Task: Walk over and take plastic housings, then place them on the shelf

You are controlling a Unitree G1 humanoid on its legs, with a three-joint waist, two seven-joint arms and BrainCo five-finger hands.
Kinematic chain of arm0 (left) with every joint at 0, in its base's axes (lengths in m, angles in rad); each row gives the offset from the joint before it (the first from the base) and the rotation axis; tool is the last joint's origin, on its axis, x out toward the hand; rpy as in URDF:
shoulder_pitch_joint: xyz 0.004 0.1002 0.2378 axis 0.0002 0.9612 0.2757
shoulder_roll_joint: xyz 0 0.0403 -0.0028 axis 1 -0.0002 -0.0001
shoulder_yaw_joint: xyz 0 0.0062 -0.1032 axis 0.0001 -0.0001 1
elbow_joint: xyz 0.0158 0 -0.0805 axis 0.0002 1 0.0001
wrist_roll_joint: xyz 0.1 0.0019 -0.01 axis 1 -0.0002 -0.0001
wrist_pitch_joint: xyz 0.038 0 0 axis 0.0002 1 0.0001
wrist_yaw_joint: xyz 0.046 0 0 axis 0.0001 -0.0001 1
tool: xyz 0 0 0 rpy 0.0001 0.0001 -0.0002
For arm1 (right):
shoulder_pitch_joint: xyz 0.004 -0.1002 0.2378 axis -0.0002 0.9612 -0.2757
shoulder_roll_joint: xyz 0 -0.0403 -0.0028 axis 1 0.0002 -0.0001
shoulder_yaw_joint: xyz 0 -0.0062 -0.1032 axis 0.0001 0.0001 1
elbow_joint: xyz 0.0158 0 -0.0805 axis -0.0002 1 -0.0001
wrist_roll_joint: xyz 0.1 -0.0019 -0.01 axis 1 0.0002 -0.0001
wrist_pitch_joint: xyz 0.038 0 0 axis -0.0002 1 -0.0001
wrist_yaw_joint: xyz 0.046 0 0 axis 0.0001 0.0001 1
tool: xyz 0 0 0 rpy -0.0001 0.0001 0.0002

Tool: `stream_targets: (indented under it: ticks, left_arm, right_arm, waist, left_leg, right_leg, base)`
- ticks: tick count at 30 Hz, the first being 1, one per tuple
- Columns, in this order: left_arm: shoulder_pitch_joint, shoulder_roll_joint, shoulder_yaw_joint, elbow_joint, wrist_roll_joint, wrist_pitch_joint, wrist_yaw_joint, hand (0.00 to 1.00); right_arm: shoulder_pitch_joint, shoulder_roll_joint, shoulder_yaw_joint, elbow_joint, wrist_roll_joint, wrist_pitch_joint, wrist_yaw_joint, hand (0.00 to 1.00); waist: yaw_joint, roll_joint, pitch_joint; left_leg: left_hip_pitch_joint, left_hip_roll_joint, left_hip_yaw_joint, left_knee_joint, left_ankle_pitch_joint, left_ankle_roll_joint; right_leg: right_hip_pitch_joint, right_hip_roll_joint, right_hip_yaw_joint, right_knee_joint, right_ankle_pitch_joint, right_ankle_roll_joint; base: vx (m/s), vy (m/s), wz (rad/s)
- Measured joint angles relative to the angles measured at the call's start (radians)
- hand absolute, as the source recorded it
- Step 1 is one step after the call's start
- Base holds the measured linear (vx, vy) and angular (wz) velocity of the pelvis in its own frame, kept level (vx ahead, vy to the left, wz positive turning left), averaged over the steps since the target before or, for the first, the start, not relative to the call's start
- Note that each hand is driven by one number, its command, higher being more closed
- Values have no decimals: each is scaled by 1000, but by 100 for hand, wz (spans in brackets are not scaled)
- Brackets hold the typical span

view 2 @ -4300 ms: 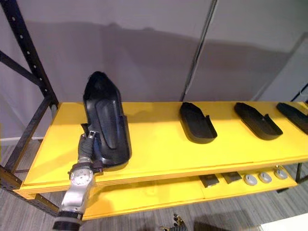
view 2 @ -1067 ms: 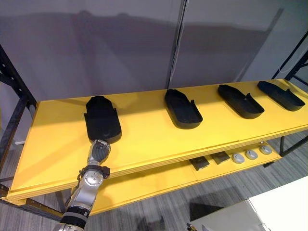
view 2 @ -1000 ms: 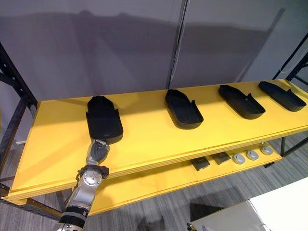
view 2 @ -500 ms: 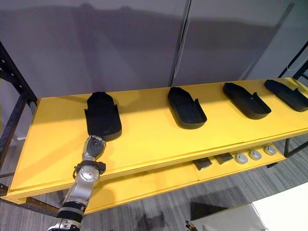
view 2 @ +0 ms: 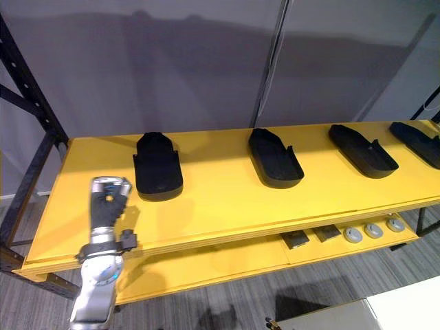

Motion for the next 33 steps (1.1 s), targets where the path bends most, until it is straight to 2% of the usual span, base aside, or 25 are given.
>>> stream_targets:
  ticks: [2,3,7,9,12,13,18,21,29,33]
  left_arm:
    - [40,-8,73,-34,-32,-17,24,100]
    - [82,-17,169,-39,-83,-27,47,100]
    - [187,-51,366,23,-201,-11,89,100]
    - [207,-50,402,119,-209,21,76,100]
    - [219,-50,432,329,-254,68,4,100]
    - [218,-49,431,417,-265,80,-22,0]
    - [204,-37,427,782,-276,116,-101,0]
    - [203,-37,414,896,-276,120,-134,0]
    - [138,-40,356,1100,-274,117,-180,0]
    - [115,-45,331,1168,-273,116,-199,0]
  right_arm:
    - [4,2,0,0,-3,0,0,0]
    - [6,3,0,0,-7,0,-1,0]
    - [6,6,0,-16,-10,1,-8,0]
    - [6,5,6,-28,-14,2,-7,0]
    - [-4,8,25,-57,-30,3,-4,0]
    - [-5,8,33,-67,-30,3,1,0]
    - [-15,49,33,-84,-31,4,7,0]
    - [-16,69,32,-84,-30,4,7,0]
    - [-23,69,27,-75,-29,4,1,0]
    - [-43,68,-11,-48,-29,4,0,0]
  waist:
    - [17,3,0]
    - [21,2,-3]
    - [48,0,-11]
    - [54,1,-13]
    - [63,1,-16]
    - [65,1,-17]
    - [69,3,-19]
    - [70,6,-21]
    - [67,18,-25]
    - [65,35,-28]
  left_leg:
    - [0,-1,-6,4,0,0]
    - [-4,-3,-23,13,0,0]
    - [-36,-2,-35,66,-21,-1]
    - [-59,-1,-45,115,-47,1]
    - [-84,9,-46,194,-92,2]
    - [-96,12,-46,221,-105,1]
    - [-130,15,-55,306,-150,4]
    - [-148,10,-64,342,-173,8]
    - [-160,3,-62,358,-184,16]
    - [-153,3,-56,350,-184,16]
  right_leg:
    - [-1,0,-9,13,-8,1]
    - [-3,-3,-26,14,-12,0]
    - [-3,-8,-39,16,-14,-2]
    - [-1,-10,-51,17,-17,-2]
    - [7,-6,-52,23,-27,-2]
    - [5,-5,-53,29,-32,-2]
    - [5,-9,-65,45,-48,-1]
    - [5,-15,-73,52,-59,2]
    - [5,-24,-73,48,-61,4]
    - [6,-25,-69,47,-61,4]
  base:
    - [-40,0,25]
    - [-30,3,23]
    - [-11,10,13]
    - [-33,19,16]
    - [-44,18,0]
    - [-32,16,-1]
    - [9,26,4]
    - [26,59,10]
    - [15,23,0]
    - [-5,3,-2]
